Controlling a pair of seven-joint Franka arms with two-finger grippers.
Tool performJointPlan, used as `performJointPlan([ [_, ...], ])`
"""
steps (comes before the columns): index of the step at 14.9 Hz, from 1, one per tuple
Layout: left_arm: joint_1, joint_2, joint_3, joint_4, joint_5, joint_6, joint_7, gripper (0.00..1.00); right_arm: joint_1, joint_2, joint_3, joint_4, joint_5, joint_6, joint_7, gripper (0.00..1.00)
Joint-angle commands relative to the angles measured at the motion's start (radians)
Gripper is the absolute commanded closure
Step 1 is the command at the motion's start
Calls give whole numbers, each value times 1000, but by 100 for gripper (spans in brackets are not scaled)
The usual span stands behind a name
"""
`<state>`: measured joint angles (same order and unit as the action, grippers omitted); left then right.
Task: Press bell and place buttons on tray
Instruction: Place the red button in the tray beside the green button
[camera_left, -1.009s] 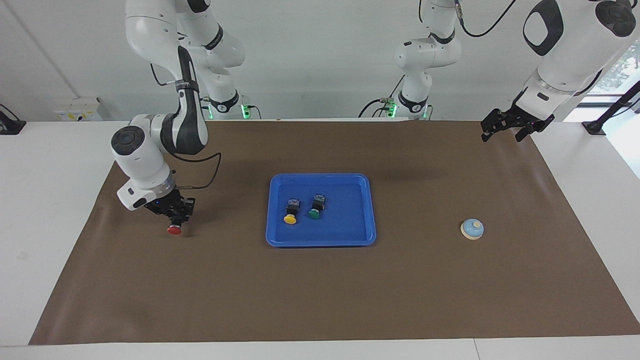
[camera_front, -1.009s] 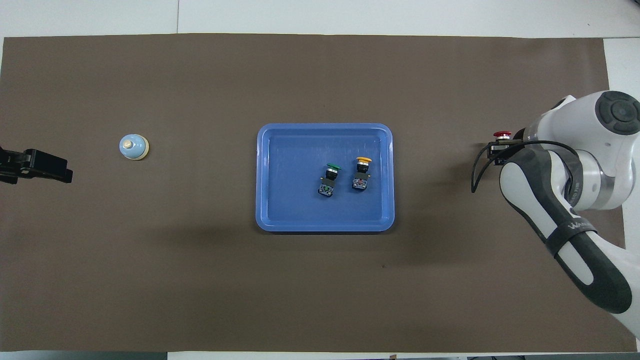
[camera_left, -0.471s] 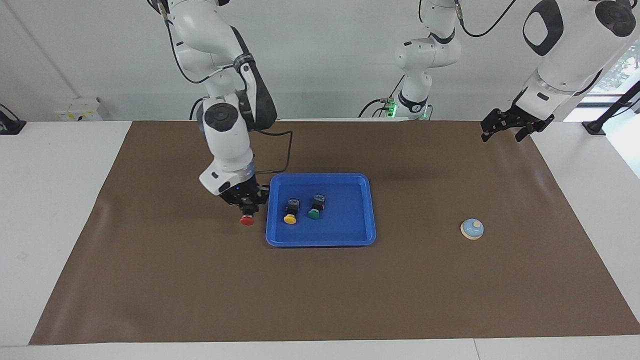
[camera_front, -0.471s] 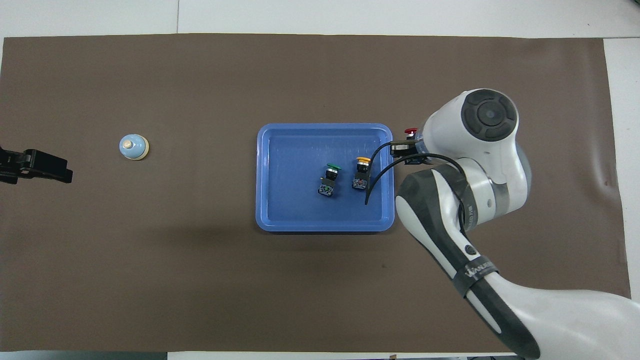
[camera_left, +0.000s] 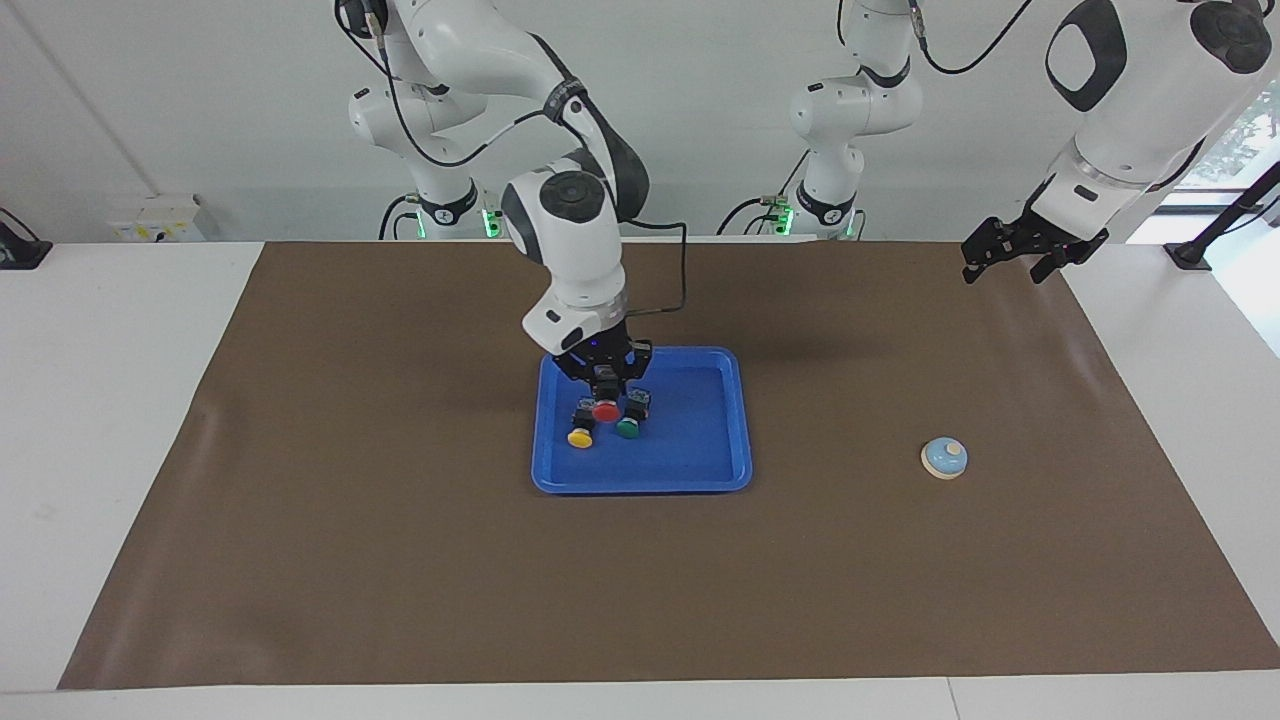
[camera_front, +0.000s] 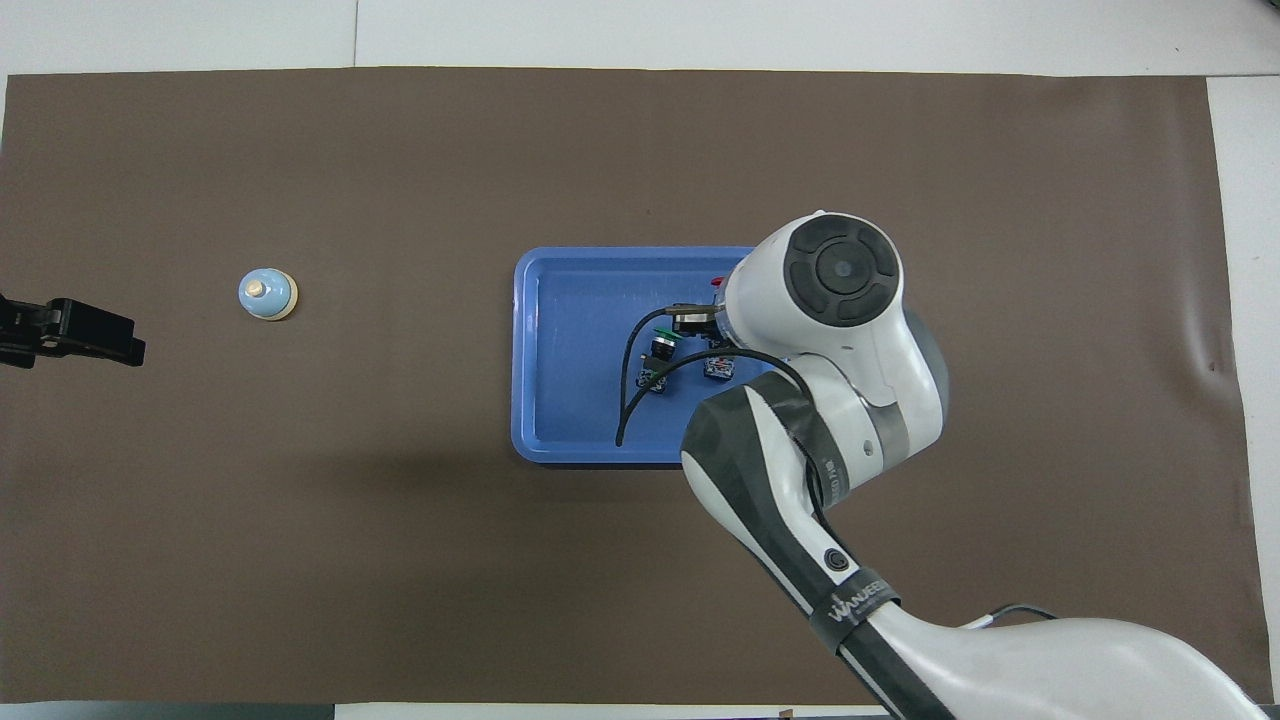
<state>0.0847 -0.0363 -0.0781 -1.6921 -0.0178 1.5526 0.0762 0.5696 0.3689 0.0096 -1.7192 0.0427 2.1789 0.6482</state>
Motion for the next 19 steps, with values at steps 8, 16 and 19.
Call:
performJointPlan([
  [8,3,-19,3,-15,-13,-3,8,0,101,153,-5,23,13,183,102,100],
  [16,3,-19,3,-15,-13,-3,8,0,116,148,-5,-30,14,194,110,2],
  [19,3,-19,3,-15,-13,-5,8,0,102,130,-7,-14,17,144,117,0],
])
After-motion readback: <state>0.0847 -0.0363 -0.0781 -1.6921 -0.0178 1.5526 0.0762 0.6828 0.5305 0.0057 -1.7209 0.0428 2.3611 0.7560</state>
